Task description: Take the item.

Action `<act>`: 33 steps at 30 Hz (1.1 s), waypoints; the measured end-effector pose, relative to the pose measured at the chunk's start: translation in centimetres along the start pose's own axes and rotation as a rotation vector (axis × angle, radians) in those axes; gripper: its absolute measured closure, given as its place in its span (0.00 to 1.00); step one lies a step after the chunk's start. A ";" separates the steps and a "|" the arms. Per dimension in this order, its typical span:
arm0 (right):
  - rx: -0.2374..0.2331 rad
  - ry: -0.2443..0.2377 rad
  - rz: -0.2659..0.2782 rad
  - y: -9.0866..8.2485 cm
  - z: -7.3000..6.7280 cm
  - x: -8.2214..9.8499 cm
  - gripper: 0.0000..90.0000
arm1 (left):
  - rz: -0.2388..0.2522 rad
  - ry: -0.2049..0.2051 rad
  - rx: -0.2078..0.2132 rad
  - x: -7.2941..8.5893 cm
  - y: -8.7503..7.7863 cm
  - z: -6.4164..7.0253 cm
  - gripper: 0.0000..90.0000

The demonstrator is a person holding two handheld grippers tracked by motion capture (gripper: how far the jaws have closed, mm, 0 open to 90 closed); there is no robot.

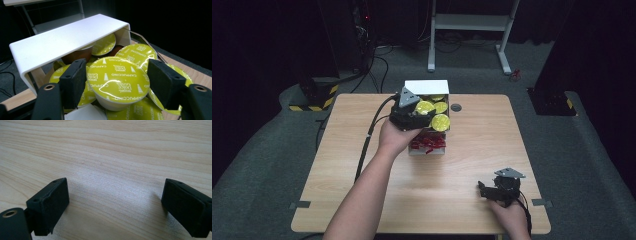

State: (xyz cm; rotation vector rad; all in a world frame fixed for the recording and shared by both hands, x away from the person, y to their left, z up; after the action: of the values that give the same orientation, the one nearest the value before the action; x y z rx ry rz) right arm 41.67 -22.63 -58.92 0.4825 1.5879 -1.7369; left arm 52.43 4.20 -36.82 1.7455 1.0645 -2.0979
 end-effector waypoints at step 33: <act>0.000 -0.002 0.001 0.0 0.0 0.0 0.08 | 0.128 -0.038 -0.040 -1.2 -5.6 -0.8 0.43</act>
State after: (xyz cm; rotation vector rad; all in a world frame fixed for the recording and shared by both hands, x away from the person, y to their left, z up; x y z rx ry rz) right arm 41.62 -22.64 -58.92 0.4818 1.5862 -1.7360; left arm 50.13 8.36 -33.54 1.7009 0.9521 -2.0104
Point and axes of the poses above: each handheld gripper's, and its own axes: y roughly forward along the jaws, x roughly out of its underside, z roughly to its right, the point moved 9 cm from there along y, roughly forward along the jaws, and after that the axes turned 13 degrees about x, right-handed, at the moved point
